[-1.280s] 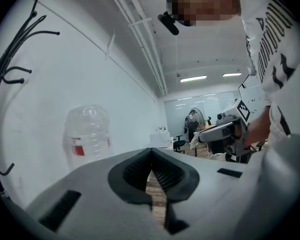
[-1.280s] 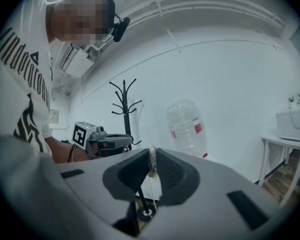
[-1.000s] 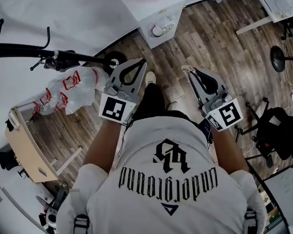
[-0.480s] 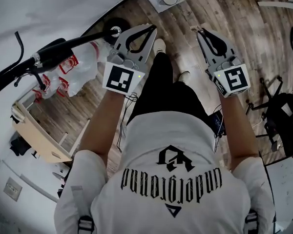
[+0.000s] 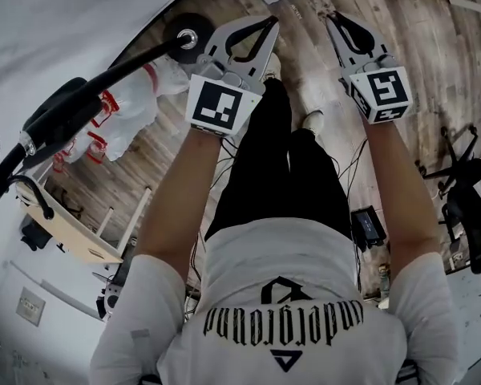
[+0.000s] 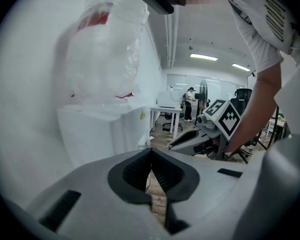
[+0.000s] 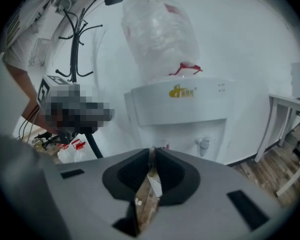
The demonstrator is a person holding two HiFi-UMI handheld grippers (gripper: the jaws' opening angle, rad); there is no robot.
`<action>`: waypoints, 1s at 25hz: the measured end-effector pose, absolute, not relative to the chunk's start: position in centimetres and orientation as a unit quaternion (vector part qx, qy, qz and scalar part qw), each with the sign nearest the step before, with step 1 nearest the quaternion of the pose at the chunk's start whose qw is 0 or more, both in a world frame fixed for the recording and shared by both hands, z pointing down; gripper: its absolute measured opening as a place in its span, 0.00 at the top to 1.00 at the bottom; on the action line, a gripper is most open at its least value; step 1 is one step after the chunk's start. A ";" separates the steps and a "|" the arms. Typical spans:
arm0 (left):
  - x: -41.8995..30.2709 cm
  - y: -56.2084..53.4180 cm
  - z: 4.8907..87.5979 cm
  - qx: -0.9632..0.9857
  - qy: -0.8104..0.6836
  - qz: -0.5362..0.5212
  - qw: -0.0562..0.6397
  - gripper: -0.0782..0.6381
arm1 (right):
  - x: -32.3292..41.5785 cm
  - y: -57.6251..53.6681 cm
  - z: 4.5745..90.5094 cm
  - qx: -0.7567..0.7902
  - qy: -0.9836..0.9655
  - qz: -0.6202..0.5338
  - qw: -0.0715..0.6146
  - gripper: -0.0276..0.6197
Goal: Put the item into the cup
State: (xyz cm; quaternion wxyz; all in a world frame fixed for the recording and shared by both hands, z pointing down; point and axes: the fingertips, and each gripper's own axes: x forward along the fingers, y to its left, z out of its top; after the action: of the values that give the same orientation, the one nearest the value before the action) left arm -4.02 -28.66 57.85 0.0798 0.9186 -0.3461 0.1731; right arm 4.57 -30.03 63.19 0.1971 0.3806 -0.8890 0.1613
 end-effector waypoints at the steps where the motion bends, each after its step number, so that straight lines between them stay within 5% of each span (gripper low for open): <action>1: -4.0 -29.1 59.0 0.920 -0.344 0.172 0.079 0.88 | 4.3 -30.5 64.6 0.380 -0.887 0.163 0.203 0.89; 11: -5.2 -31.3 68.2 0.903 -0.368 0.190 0.117 0.88 | 3.2 -34.3 74.9 0.389 -0.870 0.176 0.245 0.88; 25: -5.2 -31.3 71.0 0.901 -0.366 0.190 0.131 0.88 | 1.8 -37.1 81.8 0.378 -0.856 0.200 0.292 0.83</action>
State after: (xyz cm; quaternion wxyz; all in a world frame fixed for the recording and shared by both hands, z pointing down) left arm -5.22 -31.32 70.98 0.1313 0.9014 -0.3660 0.1904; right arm 1.78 -37.07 81.75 0.2924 0.3775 -0.8556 0.1996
